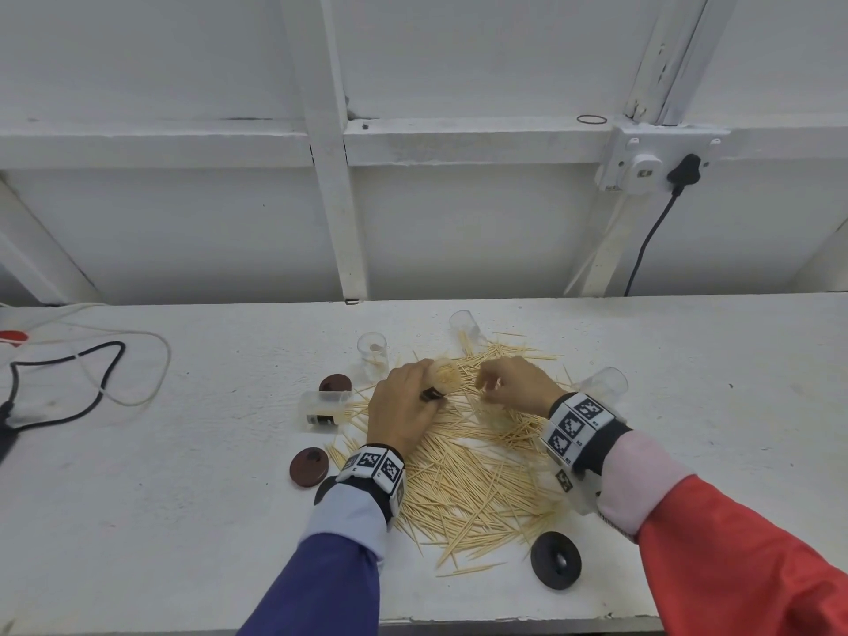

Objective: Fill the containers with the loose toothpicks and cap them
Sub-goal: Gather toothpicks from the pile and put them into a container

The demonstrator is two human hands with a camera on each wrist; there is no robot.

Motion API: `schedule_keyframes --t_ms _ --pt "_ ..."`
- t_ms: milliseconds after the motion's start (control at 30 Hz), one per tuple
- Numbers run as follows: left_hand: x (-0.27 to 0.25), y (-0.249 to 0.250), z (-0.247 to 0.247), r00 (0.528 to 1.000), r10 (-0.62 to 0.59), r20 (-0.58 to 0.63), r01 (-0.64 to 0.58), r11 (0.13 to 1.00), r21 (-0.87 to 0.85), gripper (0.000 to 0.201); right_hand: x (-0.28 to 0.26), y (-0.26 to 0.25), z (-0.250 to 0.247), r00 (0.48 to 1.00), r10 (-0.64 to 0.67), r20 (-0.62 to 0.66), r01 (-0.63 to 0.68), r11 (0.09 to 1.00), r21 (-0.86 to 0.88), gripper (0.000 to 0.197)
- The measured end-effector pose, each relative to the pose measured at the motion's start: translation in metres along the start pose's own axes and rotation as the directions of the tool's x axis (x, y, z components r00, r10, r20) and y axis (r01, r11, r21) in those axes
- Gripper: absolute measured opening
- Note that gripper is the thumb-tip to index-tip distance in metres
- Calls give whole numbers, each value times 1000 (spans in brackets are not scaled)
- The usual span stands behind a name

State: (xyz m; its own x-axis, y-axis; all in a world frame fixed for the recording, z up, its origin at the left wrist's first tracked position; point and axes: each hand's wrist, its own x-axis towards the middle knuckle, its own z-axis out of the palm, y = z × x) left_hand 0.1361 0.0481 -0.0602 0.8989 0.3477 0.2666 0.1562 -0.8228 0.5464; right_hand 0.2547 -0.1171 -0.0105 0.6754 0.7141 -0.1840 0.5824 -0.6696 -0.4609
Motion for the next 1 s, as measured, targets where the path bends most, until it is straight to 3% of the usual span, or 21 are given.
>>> schedule_keyframes --t_ms 67,167,300,433,633,1000 --pt "0 -1 2 1000 1 11 -1 1000 17 54 -4 7 1 993 39 115 -20 986 -163 25" --pt "0 -1 2 1000 -8 22 7 1000 28 54 -9 14 5 978 52 204 1 968 -251 40" --pt "0 -2 3 999 -3 37 1 999 39 57 -14 11 17 989 -49 139 87 954 -286 23" --pt "0 -2 2 999 -6 43 5 999 40 58 -16 -1 27 985 -111 129 145 941 -304 29" --pt "-2 -2 1 999 -2 44 0 999 48 58 -16 -4 27 974 -178 137 217 908 -359 20" --pt "-2 1 0 999 -20 51 18 999 50 57 -17 0 29 984 -166 68 180 914 -364 11"
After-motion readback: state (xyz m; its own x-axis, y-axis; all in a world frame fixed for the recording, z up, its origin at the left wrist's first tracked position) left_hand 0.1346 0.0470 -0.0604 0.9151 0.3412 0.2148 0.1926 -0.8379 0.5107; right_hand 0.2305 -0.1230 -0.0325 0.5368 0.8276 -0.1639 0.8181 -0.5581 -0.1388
